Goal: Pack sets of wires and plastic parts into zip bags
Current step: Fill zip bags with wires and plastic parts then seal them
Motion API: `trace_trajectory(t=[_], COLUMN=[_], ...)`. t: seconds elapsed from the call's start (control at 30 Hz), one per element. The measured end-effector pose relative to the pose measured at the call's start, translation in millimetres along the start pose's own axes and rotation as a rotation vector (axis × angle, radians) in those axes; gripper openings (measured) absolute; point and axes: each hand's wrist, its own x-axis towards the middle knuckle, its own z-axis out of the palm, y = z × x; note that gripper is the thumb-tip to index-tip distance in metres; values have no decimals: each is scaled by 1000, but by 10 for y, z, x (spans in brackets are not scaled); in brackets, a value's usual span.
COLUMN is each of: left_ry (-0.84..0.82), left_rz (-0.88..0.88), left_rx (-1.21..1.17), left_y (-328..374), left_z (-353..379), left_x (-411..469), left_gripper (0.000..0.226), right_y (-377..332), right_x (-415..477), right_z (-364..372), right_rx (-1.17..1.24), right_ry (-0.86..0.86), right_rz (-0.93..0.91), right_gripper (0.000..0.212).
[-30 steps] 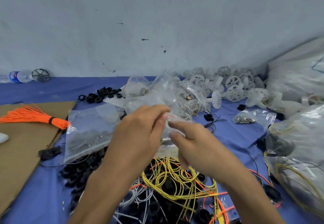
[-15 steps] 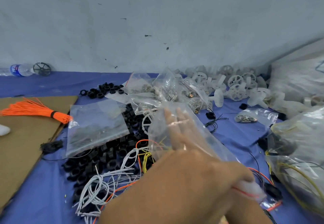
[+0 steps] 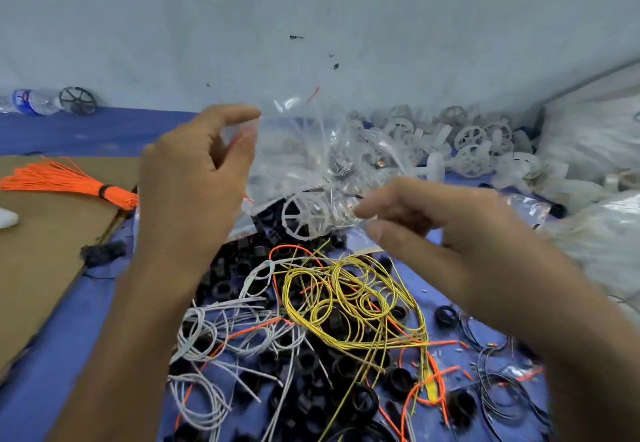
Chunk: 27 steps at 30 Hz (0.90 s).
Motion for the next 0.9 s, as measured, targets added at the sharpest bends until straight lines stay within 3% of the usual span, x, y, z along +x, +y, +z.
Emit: trace_trajectory(t=[0.13,0.3,0.4,0.5,0.67,0.9], left_ry=[-134,-139,-145,-153,-187,-196], left_rz=[-103,-90,-116,-112,-112,-130], left_rx=[-15,-47,-70,-83,-76,-66], left_y=[-203,-191,-174,-161,-165,-189], left_z=[249,289,277,285,319,317], left_x=[-82,-89,-93,-95,-115,-117], left_gripper=[22,24,26,25,23,24], right_y=[401,549,431,329,284,281], right_x=[108,137,136,104,100,153], right_z=[354,781,1000,1151,1160,610], right_rx=[-142,-166,-138,-252,-275,-78], right_ry=[-334,-487,-516,-489,-463,-204], right_rz=[265,262,215,144,79,202], right_gripper=[10,12,25,31,18,19])
